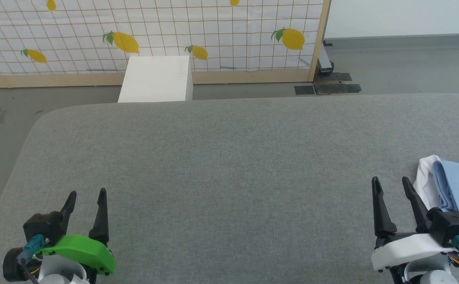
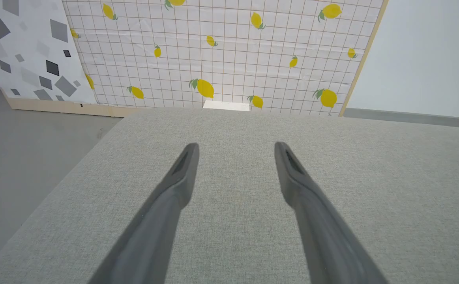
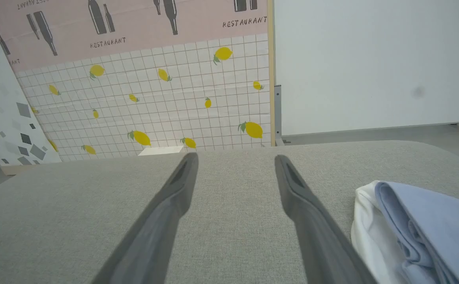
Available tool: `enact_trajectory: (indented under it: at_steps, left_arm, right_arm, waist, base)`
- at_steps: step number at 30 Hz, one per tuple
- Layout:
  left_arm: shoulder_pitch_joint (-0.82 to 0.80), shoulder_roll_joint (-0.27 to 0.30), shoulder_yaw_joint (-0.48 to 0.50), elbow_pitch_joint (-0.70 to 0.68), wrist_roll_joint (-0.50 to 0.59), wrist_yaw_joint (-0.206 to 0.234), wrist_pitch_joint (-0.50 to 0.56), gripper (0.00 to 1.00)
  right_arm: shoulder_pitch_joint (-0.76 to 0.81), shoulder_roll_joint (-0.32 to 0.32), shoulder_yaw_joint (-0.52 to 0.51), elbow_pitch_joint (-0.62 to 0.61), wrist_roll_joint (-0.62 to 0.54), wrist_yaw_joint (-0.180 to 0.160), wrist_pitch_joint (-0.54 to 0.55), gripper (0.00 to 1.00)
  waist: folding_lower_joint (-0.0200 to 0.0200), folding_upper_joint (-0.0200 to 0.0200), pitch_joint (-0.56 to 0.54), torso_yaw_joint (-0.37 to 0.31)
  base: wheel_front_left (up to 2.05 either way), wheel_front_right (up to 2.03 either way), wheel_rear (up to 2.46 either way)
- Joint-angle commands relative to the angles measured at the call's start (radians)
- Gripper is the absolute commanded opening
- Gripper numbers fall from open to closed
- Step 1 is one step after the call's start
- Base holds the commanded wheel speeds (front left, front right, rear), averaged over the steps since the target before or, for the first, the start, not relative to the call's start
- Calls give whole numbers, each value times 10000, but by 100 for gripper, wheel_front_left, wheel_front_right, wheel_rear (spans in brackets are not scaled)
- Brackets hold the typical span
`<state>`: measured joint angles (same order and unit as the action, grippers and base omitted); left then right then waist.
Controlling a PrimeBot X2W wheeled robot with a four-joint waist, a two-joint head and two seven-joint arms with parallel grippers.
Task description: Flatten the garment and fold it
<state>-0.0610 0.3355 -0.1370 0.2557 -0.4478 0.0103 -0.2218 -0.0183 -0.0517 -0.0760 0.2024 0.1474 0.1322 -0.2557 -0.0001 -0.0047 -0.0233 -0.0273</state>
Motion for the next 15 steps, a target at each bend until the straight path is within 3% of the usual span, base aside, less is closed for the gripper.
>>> enact_trajectory:
  at_steps: [1, 15]
  left_arm:
    - [94, 34, 19, 41, 179, 49, -75, 100]
    - [28, 38, 101, 105, 76, 19, -245, 100]
  right_arm:
    - [94, 14, -5, 37, -56, -15, -60, 100]
    - [16, 14, 9, 176, 80, -15, -38, 100]
  waist:
    - [1, 47, 0, 4]
    - [1, 47, -52, -5]
  base:
    - [0, 0, 0]
    - [0, 0, 0]
